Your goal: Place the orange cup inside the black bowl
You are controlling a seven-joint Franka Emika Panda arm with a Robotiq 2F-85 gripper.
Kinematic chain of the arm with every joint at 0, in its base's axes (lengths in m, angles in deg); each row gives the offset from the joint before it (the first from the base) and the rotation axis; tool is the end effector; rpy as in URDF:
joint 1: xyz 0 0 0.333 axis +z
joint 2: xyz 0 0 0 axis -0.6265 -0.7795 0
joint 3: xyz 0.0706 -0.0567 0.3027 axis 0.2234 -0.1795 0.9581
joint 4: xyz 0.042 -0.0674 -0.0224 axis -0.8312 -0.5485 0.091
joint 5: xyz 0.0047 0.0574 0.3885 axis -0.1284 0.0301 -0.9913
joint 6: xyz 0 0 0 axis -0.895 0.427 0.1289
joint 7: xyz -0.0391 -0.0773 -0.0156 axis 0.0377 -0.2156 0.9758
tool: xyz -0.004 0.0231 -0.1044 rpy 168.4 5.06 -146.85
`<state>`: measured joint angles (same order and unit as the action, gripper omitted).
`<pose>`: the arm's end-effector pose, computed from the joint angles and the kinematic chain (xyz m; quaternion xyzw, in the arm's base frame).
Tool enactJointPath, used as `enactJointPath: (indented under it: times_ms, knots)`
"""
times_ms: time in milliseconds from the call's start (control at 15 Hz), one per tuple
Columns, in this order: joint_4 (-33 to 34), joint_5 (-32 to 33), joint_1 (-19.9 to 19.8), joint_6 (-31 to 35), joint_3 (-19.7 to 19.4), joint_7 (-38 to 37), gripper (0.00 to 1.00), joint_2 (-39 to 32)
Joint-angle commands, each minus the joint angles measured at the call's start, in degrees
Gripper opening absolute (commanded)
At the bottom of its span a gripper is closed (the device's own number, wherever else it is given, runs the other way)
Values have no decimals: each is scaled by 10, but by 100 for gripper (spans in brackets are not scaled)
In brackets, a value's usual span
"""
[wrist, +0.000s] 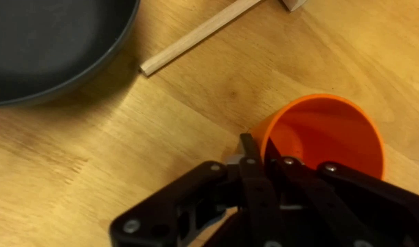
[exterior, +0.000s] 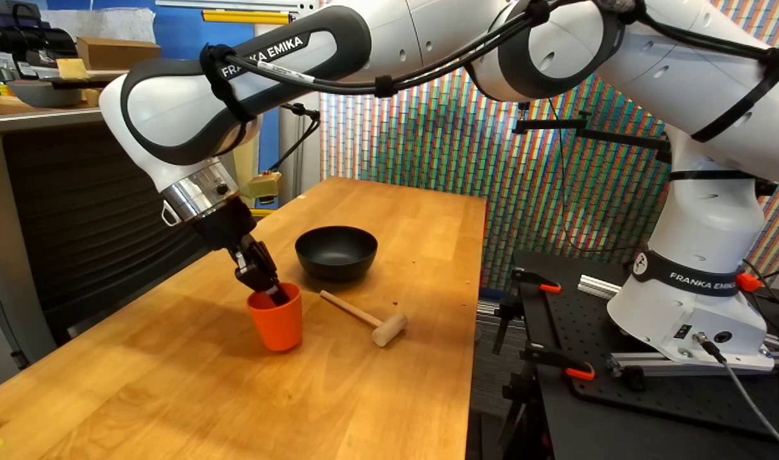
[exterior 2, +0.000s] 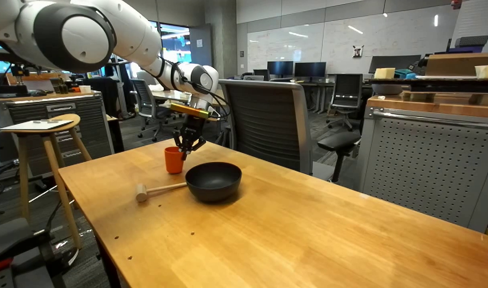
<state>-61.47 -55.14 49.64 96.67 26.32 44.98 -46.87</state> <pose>0.7011 0.1914 0.1813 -0.9299 -0.2632 0.2550 0.0304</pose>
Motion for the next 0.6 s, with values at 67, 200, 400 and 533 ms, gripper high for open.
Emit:
enactJointPath:
  times_ms: [67, 200, 400, 533]
  knots:
    - [-28, -10, -36, 24, -5, 0, 7, 46]
    - [-63, -16, -63, 65, -10, -16, 8, 92]
    - [-102, -22, -102, 113, -20, -47, 7, 148]
    - [-150, -24, -130, 125, -29, -74, 8, 195]
